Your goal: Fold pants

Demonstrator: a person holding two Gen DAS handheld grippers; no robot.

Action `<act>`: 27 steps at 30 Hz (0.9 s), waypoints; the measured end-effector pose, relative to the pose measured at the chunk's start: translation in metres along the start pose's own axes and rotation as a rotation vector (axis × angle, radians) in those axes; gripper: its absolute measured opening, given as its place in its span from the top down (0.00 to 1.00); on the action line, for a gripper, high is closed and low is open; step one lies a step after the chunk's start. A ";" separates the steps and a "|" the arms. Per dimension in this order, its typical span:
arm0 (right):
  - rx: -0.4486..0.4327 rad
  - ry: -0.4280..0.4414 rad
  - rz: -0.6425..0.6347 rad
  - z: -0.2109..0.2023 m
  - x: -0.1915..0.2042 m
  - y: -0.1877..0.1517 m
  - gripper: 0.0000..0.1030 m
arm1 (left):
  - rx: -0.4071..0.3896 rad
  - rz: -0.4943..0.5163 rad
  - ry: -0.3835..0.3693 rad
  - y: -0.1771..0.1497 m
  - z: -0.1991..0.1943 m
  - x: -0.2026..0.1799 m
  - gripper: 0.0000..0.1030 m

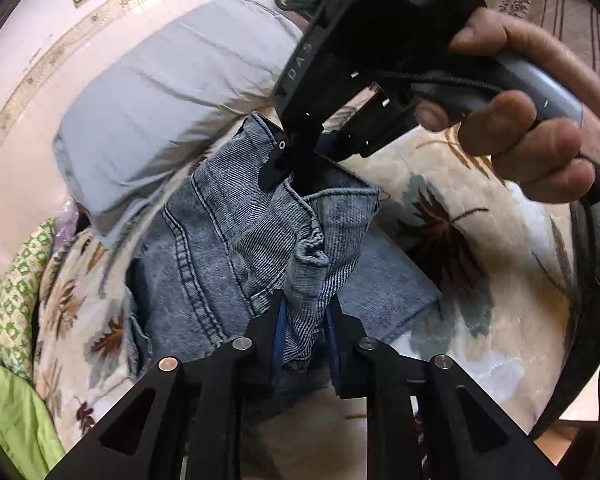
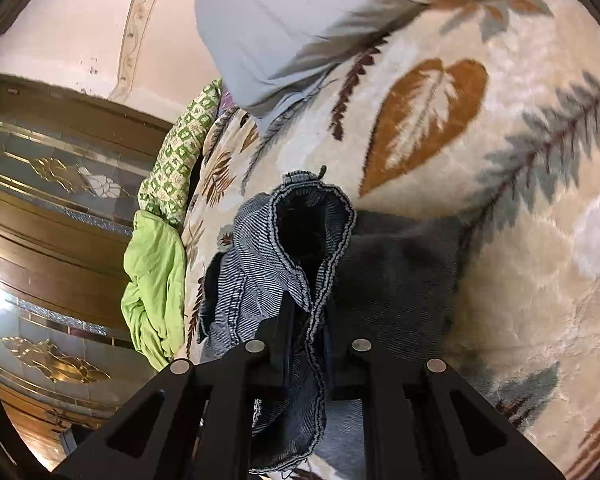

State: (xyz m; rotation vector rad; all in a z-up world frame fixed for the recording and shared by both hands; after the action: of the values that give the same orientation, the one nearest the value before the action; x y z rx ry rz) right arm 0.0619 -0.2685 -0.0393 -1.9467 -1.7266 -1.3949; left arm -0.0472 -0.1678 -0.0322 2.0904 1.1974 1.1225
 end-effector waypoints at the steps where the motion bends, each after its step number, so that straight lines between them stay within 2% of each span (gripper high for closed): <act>1: -0.004 0.005 0.019 0.001 -0.008 -0.004 0.90 | 0.014 -0.001 -0.030 -0.003 0.002 -0.002 0.76; 2: -0.004 -0.006 0.029 0.004 -0.016 -0.008 0.89 | 0.024 -0.003 -0.046 -0.006 0.001 -0.005 0.72; 4: 0.003 -0.022 0.058 0.011 -0.031 -0.016 0.85 | 0.037 -0.021 -0.104 -0.008 -0.002 -0.007 0.70; 6: 0.005 -0.022 0.086 0.015 -0.039 -0.024 0.83 | 0.023 -0.053 -0.150 -0.006 -0.015 -0.004 0.64; 7: -0.007 -0.023 0.095 0.012 -0.038 -0.025 0.78 | 0.016 -0.072 -0.159 -0.004 -0.021 0.000 0.62; 8: -0.018 -0.028 0.094 0.007 -0.034 -0.025 0.67 | 0.008 -0.098 -0.165 -0.003 -0.028 0.004 0.57; 9: -0.032 -0.031 0.082 0.001 -0.028 -0.025 0.60 | 0.000 -0.141 -0.170 -0.002 -0.037 0.013 0.52; 10: -0.057 -0.040 0.064 -0.007 -0.019 -0.025 0.48 | -0.007 -0.183 -0.163 0.000 -0.042 0.020 0.51; 11: -0.083 -0.056 0.046 -0.016 -0.012 -0.026 0.41 | -0.012 -0.225 -0.158 0.000 -0.047 0.028 0.50; 13: -0.119 -0.074 0.004 -0.031 0.005 -0.030 0.41 | -0.022 -0.339 -0.136 0.003 -0.057 0.052 0.48; 15: -0.158 -0.104 -0.018 -0.048 0.019 -0.037 0.40 | -0.034 -0.476 -0.097 0.002 -0.068 0.079 0.42; 19: -0.210 -0.115 -0.058 -0.067 0.037 -0.052 0.41 | -0.038 -0.712 -0.041 -0.014 -0.080 0.122 0.40; 21: -0.189 -0.126 -0.074 -0.060 0.040 -0.065 0.45 | -0.021 -0.810 -0.002 -0.028 -0.082 0.137 0.39; 23: -0.143 -0.146 -0.054 -0.047 0.032 -0.077 0.62 | 0.012 -0.887 0.022 -0.039 -0.071 0.150 0.39; 26: -0.075 -0.188 -0.020 -0.025 0.022 -0.096 0.68 | 0.058 -0.956 0.034 -0.052 -0.060 0.164 0.39; 27: -0.070 -0.211 -0.023 -0.021 0.020 -0.100 0.68 | 0.043 -0.946 0.051 -0.053 -0.052 0.167 0.40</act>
State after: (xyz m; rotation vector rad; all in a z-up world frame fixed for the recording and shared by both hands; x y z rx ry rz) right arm -0.0364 -0.2384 -0.0561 -2.1882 -1.8165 -1.3144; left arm -0.0687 0.0035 0.0277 1.2166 1.9243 0.6797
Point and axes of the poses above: each gripper's, at about its wrist camera, not at the fingertips, and z roughly the way its jaws point, x to its left, y to its top, the point moved 5 cm from there along z, roughly the way its jaws point, and after that the axes turned 12 degrees about -x, right-handed, at the moved point
